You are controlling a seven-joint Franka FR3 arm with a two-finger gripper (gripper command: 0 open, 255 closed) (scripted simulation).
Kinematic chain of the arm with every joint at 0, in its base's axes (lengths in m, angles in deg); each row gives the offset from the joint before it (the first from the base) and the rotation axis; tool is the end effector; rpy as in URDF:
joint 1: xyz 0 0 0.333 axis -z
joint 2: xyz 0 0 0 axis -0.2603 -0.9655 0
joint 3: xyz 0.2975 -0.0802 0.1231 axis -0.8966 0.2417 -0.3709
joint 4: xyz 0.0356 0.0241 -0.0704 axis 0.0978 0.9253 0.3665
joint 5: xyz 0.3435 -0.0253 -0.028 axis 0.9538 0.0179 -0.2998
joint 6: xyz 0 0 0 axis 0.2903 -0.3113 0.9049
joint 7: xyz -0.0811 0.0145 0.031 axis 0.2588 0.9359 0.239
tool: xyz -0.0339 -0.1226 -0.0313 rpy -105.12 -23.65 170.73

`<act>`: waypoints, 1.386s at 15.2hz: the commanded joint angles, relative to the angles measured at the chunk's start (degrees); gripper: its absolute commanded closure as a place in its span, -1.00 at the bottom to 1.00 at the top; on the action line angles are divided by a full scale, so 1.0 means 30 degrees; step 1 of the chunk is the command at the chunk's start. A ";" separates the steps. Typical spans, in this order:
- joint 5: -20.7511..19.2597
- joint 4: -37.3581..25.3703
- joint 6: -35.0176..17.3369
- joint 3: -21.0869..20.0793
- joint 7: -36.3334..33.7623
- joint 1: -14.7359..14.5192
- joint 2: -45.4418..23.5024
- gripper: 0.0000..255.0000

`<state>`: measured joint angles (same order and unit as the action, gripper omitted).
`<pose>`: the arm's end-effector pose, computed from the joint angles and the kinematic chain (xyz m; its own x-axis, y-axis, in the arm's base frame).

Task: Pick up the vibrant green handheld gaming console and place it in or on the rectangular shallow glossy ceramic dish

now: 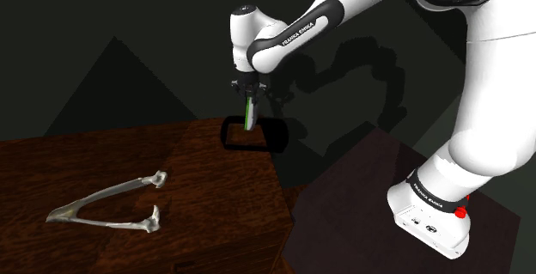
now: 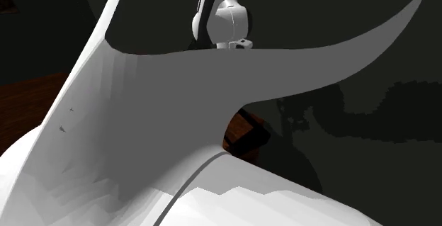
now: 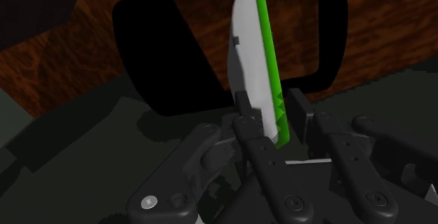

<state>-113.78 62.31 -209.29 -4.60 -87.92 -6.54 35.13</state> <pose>0.5947 0.1597 0.2660 0.6376 -0.7648 0.0927 -0.7702 -0.6355 0.0540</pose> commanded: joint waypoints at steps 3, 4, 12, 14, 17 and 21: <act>-0.0438 0.0025 -0.0633 0.0315 -0.0308 -0.0200 -0.0647 1.00; -0.0552 0.0012 -0.0787 0.0401 -0.0390 -0.0260 -0.0827 1.00; -0.1275 -0.0172 -0.1742 0.0969 -0.0910 -0.0660 -0.2038 1.00; -0.1276 -0.0173 -0.1741 0.0968 -0.0910 -0.0659 -0.2039 1.00; -0.1277 -0.0173 -0.1741 0.0966 -0.0911 -0.0657 -0.2039 1.00; -0.1260 -0.0117 -0.1739 0.0948 -0.0905 -0.0633 -0.1981 -1.00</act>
<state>-117.58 61.94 -214.53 -1.75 -90.64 -8.43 29.21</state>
